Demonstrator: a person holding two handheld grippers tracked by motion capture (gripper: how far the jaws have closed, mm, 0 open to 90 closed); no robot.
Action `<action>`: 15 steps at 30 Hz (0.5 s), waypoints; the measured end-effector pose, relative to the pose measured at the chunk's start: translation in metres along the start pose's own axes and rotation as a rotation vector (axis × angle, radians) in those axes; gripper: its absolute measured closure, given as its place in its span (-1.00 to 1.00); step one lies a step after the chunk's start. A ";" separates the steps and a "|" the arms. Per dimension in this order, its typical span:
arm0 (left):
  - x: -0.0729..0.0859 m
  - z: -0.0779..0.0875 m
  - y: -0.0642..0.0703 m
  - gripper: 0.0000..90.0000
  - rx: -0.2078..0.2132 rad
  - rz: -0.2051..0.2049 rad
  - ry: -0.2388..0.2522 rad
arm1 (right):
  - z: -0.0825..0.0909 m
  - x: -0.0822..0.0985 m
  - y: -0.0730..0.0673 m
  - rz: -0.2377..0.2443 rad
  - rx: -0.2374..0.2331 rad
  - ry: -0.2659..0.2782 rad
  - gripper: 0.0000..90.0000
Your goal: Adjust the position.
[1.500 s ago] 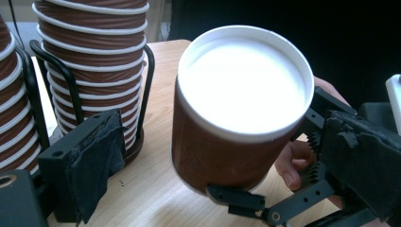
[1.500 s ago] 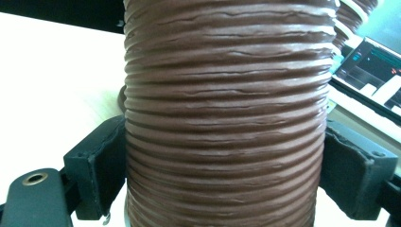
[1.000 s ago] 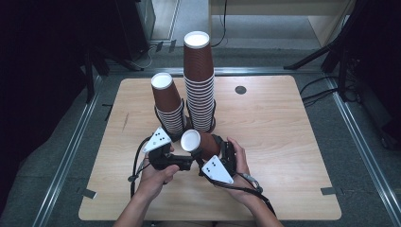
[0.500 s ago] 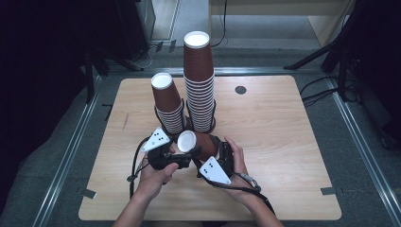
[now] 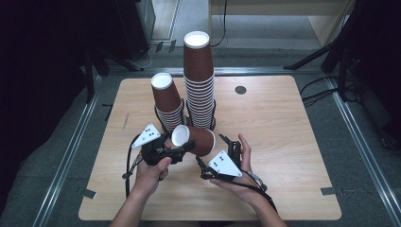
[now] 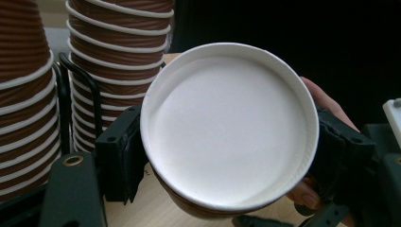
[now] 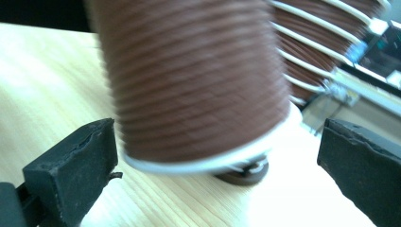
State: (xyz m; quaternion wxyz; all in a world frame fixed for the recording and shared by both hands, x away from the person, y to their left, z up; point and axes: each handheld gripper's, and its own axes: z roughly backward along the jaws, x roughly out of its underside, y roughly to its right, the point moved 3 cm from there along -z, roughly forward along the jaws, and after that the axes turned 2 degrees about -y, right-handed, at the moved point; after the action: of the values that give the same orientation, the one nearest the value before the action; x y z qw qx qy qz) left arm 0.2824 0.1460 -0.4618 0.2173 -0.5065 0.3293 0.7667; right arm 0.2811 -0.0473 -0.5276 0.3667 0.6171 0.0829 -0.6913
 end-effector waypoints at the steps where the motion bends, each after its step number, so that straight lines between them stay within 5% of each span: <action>1: 0.000 0.000 0.000 -0.48 -0.004 0.004 0.007 | 0.001 0.001 0.003 -0.025 0.000 -0.001 -1.00; 6: -0.001 0.003 -0.004 -0.48 -0.028 0.009 0.033 | 0.001 0.006 0.013 -0.146 -0.018 -0.011 -1.00; 8: -0.002 0.004 -0.005 -0.48 -0.033 0.014 0.039 | 0.002 0.007 0.019 -0.240 -0.030 -0.011 -1.00; 15: -0.002 0.007 -0.006 -0.48 -0.058 0.017 0.074 | 0.006 0.007 0.027 -0.388 -0.033 0.008 -0.92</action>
State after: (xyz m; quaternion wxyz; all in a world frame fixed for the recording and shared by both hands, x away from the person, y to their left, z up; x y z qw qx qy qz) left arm 0.2829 0.1550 -0.4596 0.1835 -0.5379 0.3191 0.7584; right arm 0.2931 -0.0732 -0.5230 0.2361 0.5862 0.2130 -0.7452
